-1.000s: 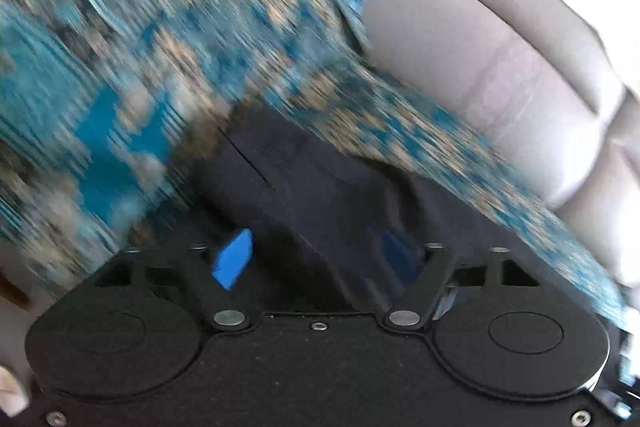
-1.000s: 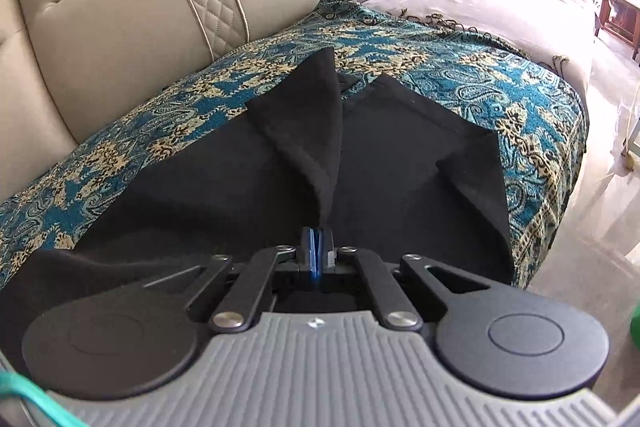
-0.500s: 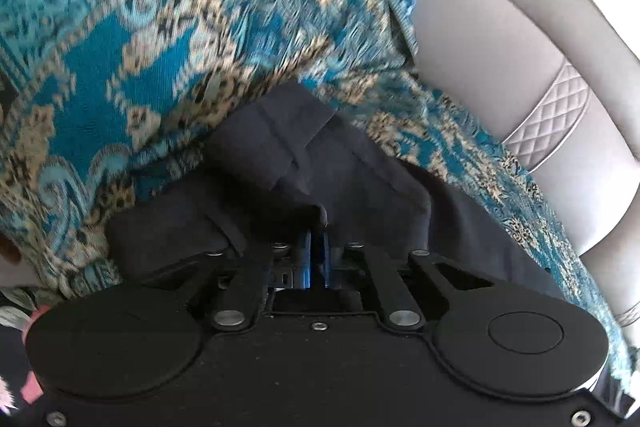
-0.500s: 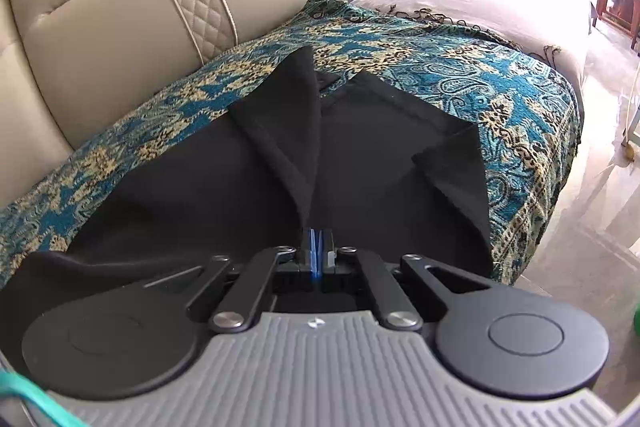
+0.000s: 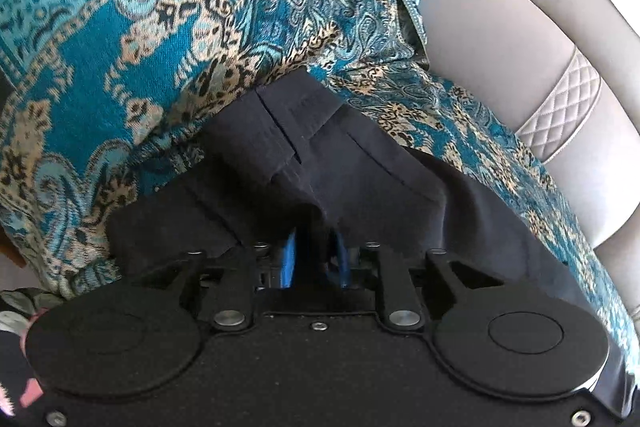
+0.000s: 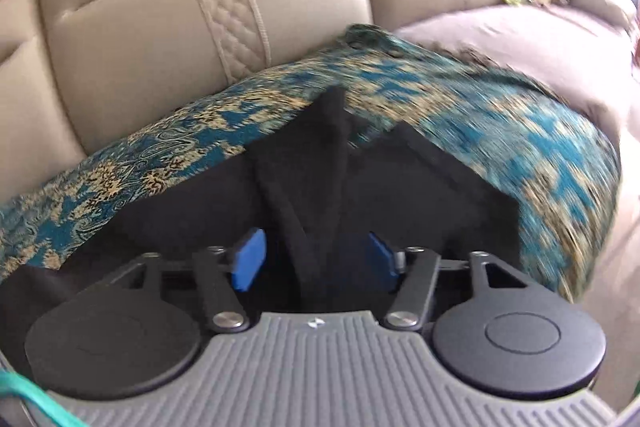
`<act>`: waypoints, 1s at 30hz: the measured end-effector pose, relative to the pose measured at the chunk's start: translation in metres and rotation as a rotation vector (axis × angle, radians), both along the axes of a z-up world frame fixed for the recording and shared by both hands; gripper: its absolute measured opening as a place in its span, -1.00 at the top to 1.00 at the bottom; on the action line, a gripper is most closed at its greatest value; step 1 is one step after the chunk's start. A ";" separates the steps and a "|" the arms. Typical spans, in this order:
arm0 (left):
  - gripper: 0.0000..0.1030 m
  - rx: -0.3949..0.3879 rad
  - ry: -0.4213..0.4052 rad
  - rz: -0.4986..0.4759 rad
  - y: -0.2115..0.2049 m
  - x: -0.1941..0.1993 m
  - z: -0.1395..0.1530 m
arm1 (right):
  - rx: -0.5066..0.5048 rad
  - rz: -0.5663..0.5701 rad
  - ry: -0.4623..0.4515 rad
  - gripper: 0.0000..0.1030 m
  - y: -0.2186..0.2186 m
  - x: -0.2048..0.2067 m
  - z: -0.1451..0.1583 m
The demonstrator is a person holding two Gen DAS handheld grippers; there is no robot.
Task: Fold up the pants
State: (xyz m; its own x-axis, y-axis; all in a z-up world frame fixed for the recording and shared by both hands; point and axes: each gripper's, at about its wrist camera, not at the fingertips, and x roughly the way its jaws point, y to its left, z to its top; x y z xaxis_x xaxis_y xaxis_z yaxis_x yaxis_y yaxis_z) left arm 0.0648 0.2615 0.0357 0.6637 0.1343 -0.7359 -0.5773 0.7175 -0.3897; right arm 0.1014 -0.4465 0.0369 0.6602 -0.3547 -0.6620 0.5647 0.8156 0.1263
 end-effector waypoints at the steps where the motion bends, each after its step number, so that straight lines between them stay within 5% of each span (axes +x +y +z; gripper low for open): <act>1: 0.62 -0.009 -0.008 0.012 0.001 0.001 -0.001 | -0.022 -0.001 0.012 -0.43 0.000 0.010 0.000; 5: 0.63 -0.017 -0.016 0.032 0.004 0.005 -0.002 | -0.102 0.002 0.076 -0.44 -0.003 0.051 -0.004; 8: 0.85 0.020 0.000 0.043 0.003 0.008 -0.001 | -0.079 -0.010 0.103 0.32 -0.010 0.067 -0.012; 9: 0.88 0.037 0.004 0.039 0.001 0.008 0.000 | -0.079 -0.037 0.099 0.82 -0.011 0.068 -0.010; 10: 0.92 0.056 -0.001 0.036 0.000 0.008 0.003 | -0.077 -0.065 0.097 0.84 -0.012 0.067 -0.008; 16: 0.93 0.107 -0.038 0.002 -0.002 0.001 0.015 | 0.035 -0.206 0.024 0.76 -0.038 0.025 -0.004; 18: 0.92 0.097 -0.025 0.002 0.001 0.002 0.013 | 0.121 -0.210 -0.033 0.39 -0.050 0.004 -0.007; 19: 0.92 0.086 -0.017 0.006 0.002 0.002 0.011 | 0.169 -0.197 -0.064 -0.05 -0.056 -0.007 -0.010; 21: 0.92 0.055 -0.013 0.016 0.006 0.001 0.007 | 0.259 -0.157 -0.128 -0.23 -0.063 -0.028 -0.015; 24: 0.91 0.022 -0.007 0.026 0.009 -0.001 0.000 | 0.324 -0.114 -0.179 -0.27 -0.070 -0.057 -0.018; 30: 0.90 0.046 0.001 0.007 0.008 -0.001 -0.002 | 0.314 -0.163 -0.096 -0.27 -0.080 -0.088 -0.027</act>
